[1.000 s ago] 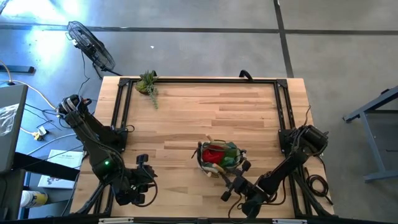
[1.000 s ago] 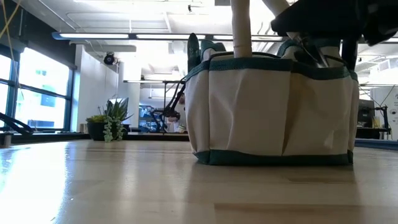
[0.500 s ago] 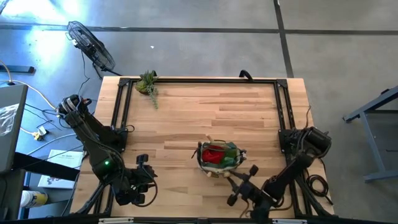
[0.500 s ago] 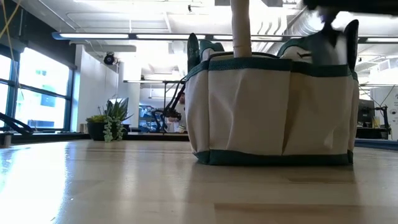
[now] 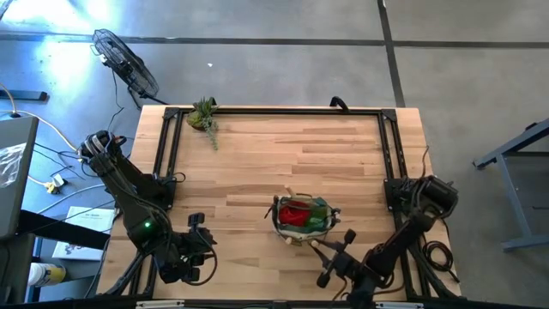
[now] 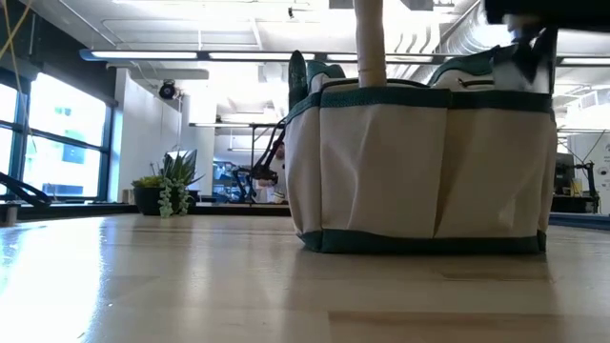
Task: Pick & Place Garden tools in Gardening bag
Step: Put the trowel into the light brown gardening bag
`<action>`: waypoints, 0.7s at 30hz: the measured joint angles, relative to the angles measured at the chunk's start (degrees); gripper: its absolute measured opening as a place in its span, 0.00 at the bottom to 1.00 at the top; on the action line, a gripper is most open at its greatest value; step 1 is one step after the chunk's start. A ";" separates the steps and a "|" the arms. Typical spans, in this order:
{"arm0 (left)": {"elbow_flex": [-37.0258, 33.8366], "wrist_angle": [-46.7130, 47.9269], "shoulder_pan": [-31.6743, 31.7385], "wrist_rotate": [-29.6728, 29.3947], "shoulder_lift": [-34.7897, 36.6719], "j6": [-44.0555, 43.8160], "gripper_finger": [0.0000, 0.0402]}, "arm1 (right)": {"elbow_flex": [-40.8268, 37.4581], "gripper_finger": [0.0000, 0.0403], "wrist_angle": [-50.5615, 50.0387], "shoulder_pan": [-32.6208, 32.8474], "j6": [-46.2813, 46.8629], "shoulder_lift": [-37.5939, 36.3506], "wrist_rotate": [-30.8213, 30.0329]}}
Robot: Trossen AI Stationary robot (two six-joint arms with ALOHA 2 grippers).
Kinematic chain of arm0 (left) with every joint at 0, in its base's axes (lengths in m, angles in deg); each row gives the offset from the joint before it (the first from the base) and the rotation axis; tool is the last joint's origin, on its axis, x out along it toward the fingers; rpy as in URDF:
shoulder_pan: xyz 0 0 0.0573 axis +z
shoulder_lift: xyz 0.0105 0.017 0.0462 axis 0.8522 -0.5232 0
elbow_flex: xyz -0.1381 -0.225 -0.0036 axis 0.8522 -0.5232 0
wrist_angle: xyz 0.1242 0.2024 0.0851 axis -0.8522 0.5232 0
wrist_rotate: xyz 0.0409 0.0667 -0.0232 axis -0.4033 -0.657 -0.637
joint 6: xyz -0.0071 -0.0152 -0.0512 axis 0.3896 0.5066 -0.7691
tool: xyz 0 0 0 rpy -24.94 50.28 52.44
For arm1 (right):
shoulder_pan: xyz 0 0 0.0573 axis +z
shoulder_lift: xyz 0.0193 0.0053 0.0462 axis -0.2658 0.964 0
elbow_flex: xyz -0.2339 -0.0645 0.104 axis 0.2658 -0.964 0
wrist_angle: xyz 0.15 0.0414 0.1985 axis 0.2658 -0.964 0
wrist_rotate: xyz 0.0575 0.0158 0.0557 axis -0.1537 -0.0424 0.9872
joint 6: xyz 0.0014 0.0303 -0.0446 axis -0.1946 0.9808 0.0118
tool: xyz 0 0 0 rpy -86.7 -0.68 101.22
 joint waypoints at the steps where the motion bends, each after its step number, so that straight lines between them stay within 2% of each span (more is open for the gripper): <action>1: 0.00 0.00 0.00 -0.02 0.00 0.00 0.38 | 0.00 0.19 -0.93 -0.24 1.15 0.00 0.61; 9: 0.00 0.00 0.00 -0.03 0.00 0.00 0.38 | 0.04 0.19 -10.01 -2.34 15.99 0.00 6.62; 21: -0.01 0.00 0.00 0.20 0.00 -0.05 0.38 | 0.07 0.20 -10.03 -2.27 16.49 0.00 10.50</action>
